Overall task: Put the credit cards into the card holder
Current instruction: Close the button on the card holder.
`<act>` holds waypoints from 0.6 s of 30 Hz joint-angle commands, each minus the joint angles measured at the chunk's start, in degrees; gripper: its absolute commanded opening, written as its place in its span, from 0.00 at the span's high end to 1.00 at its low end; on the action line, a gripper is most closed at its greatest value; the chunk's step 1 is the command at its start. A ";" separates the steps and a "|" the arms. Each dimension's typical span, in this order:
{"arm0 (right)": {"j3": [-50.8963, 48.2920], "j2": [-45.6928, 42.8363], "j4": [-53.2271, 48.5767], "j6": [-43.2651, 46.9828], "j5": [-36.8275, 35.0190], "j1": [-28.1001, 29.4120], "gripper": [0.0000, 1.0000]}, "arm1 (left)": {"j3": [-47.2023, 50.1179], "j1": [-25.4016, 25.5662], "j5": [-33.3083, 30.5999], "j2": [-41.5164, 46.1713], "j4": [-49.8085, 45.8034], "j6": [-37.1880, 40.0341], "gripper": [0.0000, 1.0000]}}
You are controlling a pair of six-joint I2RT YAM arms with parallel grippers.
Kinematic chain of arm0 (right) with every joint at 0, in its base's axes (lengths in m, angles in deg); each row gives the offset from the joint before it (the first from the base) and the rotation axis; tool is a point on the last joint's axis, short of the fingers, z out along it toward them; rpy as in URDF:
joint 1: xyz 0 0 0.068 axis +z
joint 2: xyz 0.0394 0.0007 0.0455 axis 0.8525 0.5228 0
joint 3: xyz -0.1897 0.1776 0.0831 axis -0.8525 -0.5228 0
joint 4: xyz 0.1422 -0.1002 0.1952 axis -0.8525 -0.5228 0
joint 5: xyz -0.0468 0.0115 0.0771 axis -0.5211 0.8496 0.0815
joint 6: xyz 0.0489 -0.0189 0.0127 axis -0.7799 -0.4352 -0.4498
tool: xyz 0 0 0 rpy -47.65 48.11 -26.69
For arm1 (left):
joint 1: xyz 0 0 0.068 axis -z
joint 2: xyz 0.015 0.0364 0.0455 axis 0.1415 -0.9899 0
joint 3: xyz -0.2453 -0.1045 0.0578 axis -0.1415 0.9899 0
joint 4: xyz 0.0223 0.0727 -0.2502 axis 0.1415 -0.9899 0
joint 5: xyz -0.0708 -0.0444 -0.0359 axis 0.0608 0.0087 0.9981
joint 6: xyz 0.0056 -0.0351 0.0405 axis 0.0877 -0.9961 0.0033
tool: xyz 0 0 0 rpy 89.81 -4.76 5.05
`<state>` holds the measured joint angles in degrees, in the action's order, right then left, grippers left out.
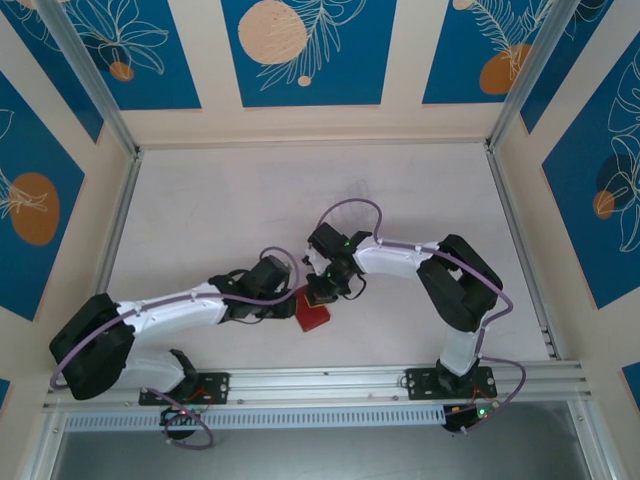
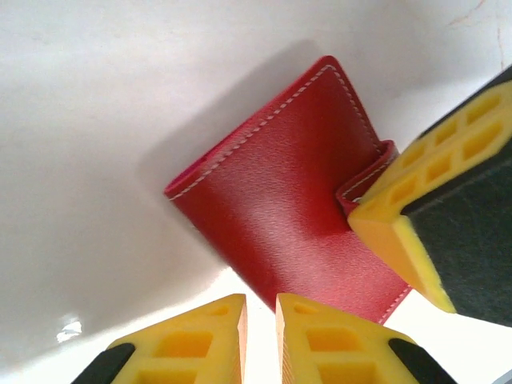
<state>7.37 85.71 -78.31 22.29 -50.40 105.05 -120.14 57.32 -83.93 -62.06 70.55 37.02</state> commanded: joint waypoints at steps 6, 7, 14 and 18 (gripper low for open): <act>2.69 1.49 -5.52 -0.13 -7.84 1.27 1.00 | 0.68 -4.40 0.39 6.36 -5.64 0.76 0.81; 3.71 0.98 -5.97 0.10 -7.85 1.10 1.00 | 0.76 -4.84 0.30 7.04 -6.28 0.93 0.80; 9.68 -3.22 -5.78 1.42 -5.93 -0.57 0.69 | 1.99 -8.48 0.07 14.32 -10.53 2.18 0.65; 11.22 -6.19 -4.26 1.07 -6.14 -1.93 0.38 | 0.79 -11.21 -1.63 18.50 -14.06 4.27 0.48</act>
<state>16.50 83.33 -82.99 22.88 -56.34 104.08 -118.65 47.92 -84.08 -45.93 60.98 39.46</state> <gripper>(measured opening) 0.570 0.492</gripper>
